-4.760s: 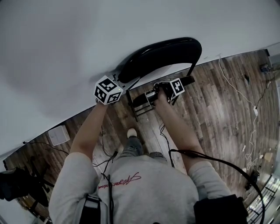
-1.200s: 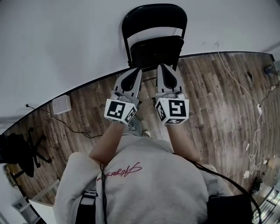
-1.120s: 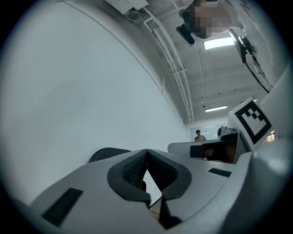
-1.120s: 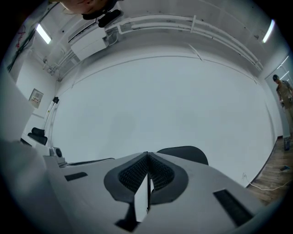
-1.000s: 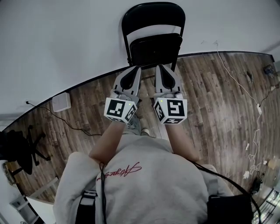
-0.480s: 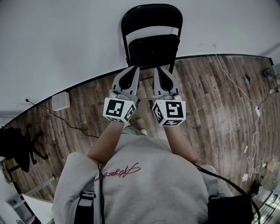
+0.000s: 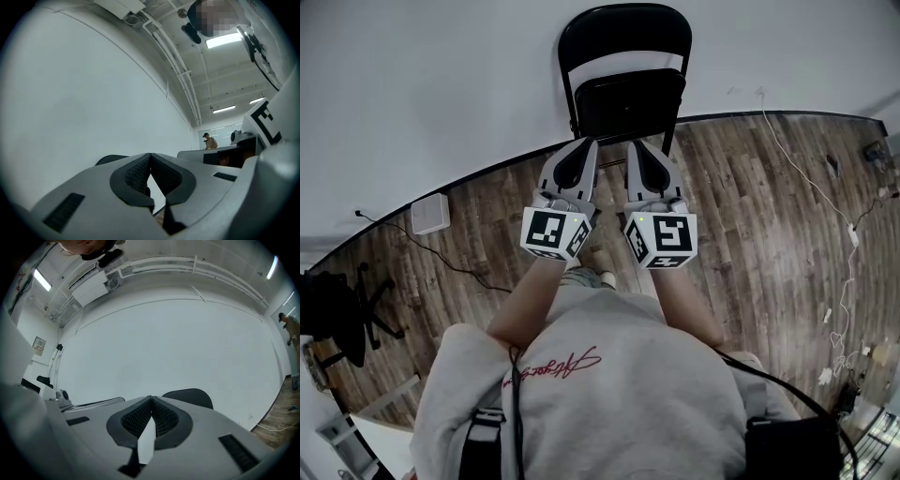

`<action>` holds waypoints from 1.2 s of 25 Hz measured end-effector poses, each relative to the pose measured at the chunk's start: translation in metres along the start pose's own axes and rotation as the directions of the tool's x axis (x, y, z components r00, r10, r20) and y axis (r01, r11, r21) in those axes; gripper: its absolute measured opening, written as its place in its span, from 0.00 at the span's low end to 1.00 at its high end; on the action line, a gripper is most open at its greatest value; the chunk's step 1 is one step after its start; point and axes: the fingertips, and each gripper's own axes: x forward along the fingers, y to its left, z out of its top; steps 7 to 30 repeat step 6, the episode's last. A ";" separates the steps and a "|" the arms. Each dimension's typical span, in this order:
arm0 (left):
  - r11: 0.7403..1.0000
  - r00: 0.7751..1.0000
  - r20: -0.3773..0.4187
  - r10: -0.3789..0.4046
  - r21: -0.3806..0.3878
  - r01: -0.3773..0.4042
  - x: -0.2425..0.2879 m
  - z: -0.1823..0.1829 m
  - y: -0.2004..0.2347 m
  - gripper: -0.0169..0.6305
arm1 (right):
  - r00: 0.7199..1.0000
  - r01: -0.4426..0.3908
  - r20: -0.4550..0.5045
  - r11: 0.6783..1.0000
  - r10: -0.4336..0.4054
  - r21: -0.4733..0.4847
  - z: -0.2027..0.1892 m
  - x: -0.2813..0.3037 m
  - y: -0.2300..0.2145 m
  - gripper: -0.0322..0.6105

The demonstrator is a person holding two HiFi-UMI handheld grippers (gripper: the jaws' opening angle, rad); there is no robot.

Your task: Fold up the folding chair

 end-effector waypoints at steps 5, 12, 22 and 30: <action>1.000 1.000 -0.001 0.008 -0.004 -0.008 0.001 0.000 0.000 0.05 | 1.000 -0.003 -0.003 1.000 0.003 0.003 0.000 -0.001 -0.001 0.08; 1.000 1.000 0.000 0.009 -0.005 -0.009 0.001 0.001 0.000 0.05 | 1.000 -0.004 -0.004 1.000 0.004 0.003 0.000 -0.001 -0.001 0.07; 1.000 1.000 0.000 0.009 -0.005 -0.009 0.001 0.001 0.000 0.05 | 1.000 -0.004 -0.004 1.000 0.004 0.003 0.000 -0.001 -0.001 0.07; 1.000 1.000 0.000 0.009 -0.005 -0.009 0.001 0.001 0.000 0.05 | 1.000 -0.004 -0.004 1.000 0.004 0.003 0.000 -0.001 -0.001 0.07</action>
